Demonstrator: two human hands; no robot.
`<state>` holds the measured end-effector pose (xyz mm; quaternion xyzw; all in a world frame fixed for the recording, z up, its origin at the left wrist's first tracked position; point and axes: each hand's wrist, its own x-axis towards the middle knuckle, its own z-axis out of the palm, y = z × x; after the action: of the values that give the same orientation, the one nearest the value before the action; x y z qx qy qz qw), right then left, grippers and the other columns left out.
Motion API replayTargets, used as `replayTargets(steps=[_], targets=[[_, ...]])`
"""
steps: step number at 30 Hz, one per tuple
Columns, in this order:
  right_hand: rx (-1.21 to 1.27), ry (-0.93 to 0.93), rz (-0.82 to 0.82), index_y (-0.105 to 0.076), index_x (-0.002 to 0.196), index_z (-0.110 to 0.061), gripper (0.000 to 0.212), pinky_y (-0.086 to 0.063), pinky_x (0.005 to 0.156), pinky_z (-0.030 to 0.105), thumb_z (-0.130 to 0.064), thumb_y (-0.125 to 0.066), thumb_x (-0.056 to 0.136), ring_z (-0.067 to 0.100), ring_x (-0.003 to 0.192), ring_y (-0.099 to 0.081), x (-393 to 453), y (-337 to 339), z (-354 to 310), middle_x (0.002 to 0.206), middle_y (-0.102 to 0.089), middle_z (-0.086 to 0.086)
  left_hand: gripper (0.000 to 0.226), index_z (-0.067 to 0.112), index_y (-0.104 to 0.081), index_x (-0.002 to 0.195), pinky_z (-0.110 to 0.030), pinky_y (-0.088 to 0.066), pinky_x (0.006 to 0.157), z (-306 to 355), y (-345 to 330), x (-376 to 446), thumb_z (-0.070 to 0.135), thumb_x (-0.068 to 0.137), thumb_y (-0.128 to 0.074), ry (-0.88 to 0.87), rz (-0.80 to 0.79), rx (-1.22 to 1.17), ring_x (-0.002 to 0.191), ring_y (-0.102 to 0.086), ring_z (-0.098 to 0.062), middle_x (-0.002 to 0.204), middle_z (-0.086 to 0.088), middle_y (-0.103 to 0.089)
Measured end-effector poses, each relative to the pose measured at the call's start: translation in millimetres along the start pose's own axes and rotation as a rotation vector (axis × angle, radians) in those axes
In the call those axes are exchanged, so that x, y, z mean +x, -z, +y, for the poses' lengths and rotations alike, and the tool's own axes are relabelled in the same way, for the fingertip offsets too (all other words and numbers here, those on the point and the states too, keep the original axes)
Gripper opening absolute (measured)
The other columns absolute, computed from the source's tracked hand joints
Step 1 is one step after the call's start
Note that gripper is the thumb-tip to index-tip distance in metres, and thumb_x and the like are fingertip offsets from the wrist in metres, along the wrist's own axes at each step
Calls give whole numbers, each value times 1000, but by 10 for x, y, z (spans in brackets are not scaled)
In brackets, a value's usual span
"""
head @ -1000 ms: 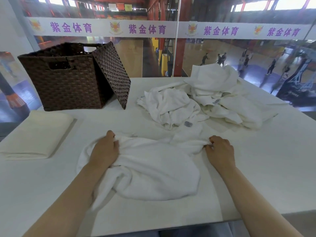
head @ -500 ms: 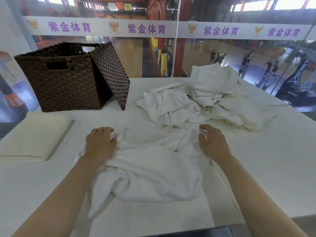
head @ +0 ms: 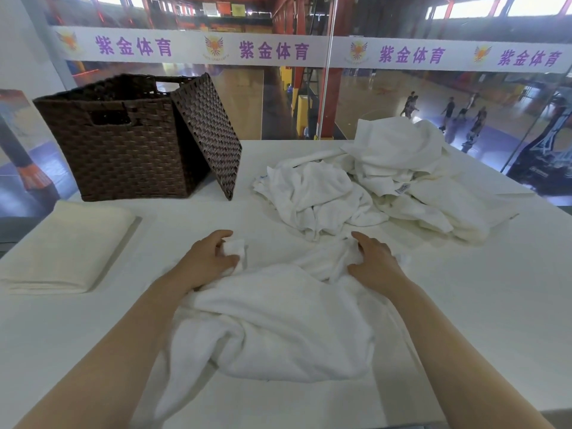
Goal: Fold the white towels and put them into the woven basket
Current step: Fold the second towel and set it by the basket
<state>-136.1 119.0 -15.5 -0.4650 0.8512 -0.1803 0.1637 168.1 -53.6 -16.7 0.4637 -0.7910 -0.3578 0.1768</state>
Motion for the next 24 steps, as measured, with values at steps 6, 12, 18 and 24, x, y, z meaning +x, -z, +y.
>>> replayTargets(steps=[6, 12, 18, 24], targets=[[242, 84, 178, -55, 126, -25, 44, -41, 80, 20, -7, -52, 86, 19, 106, -52, -62, -84, 61, 110, -52, -4, 10, 32, -66, 88, -27, -41, 75, 90, -171, -6, 27, 93, -59, -292, 203, 25, 82, -59, -5, 85, 13, -66], [265, 306, 422, -64, 94, -23, 29, -41, 80, 21, 3, -53, 85, 12, 91, -52, -193, -34, -9, 97, -63, -9, 28, 28, -69, 92, -34, -37, 92, 301, -229, -36, 45, 91, -47, -498, 370, 218, 103, -52, -14, 97, 13, -63], [649, 453, 275, -67, 94, -20, 22, -49, 85, 15, 0, -62, 85, 4, 98, -63, -386, -25, -614, 102, -68, -14, 11, 20, -68, 95, -18, -44, 83, 785, -513, -273, 26, 94, -59, -538, 163, -306, 95, -60, -6, 94, 13, -68], [1033, 276, 120, -61, 102, -14, 21, -54, 91, 33, 1, -62, 87, 16, 97, -68, -381, -353, -789, 100, -70, 0, 14, 23, -65, 92, -15, -46, 74, 748, -760, -312, 10, 94, -61, -377, 74, -511, 84, -62, -3, 91, 12, -68]])
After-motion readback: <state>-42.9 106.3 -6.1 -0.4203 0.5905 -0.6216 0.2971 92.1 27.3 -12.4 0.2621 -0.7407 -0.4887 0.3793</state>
